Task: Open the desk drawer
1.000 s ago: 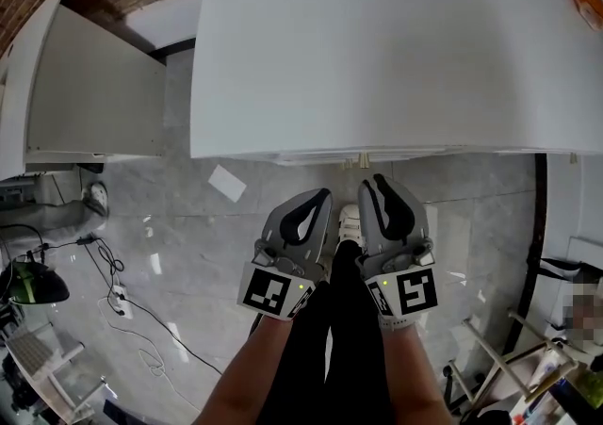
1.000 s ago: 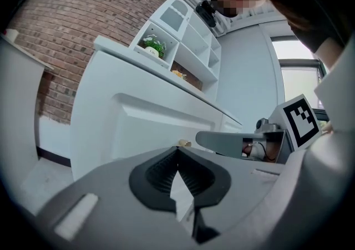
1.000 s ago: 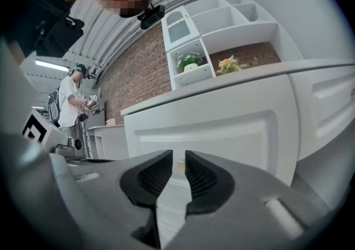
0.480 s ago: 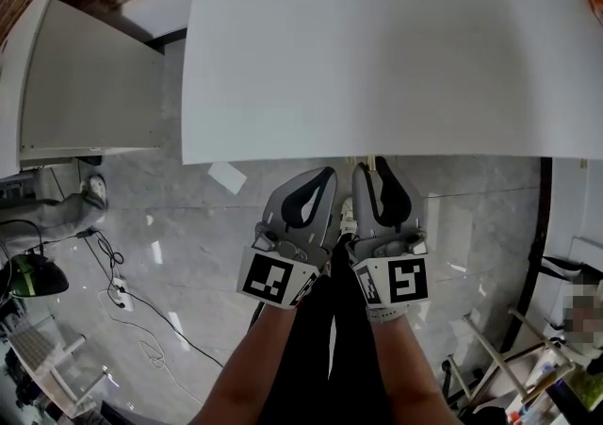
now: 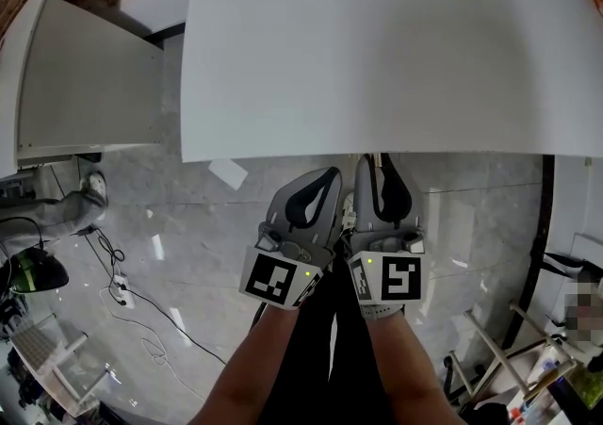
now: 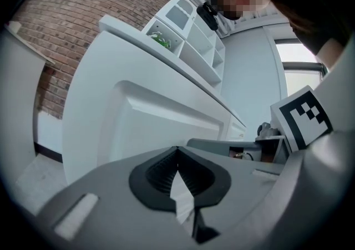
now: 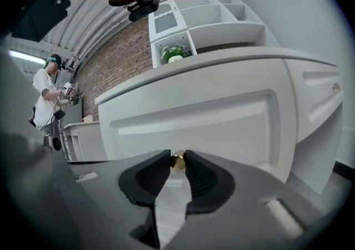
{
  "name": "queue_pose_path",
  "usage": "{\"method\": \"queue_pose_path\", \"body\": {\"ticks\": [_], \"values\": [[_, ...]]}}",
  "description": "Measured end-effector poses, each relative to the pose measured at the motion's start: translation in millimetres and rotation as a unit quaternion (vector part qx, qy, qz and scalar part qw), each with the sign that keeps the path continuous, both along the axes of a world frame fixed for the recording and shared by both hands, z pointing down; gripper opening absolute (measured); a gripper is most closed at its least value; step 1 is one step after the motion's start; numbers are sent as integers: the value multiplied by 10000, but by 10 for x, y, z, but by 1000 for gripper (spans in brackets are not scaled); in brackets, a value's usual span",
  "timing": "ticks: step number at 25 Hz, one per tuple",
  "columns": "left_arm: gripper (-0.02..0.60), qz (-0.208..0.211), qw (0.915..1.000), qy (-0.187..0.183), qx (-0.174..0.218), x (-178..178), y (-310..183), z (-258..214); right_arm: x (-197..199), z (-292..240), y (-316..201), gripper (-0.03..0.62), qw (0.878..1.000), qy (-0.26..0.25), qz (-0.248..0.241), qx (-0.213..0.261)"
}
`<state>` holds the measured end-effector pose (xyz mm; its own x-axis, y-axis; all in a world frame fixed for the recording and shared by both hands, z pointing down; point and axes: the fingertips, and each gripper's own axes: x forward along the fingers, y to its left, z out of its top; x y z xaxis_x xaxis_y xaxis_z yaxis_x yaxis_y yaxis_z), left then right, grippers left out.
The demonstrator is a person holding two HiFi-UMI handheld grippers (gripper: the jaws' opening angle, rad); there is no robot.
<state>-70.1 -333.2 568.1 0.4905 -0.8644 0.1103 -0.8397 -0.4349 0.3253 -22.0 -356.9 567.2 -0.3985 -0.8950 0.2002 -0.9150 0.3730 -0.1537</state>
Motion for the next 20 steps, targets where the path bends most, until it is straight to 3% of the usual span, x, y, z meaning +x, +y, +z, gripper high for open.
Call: {"method": "queue_pose_path", "body": {"ticks": [20], "values": [[3,231,9996,-117,55,-17,315,-169,46,-1,322,77,9996,-97,-232,-155]]}}
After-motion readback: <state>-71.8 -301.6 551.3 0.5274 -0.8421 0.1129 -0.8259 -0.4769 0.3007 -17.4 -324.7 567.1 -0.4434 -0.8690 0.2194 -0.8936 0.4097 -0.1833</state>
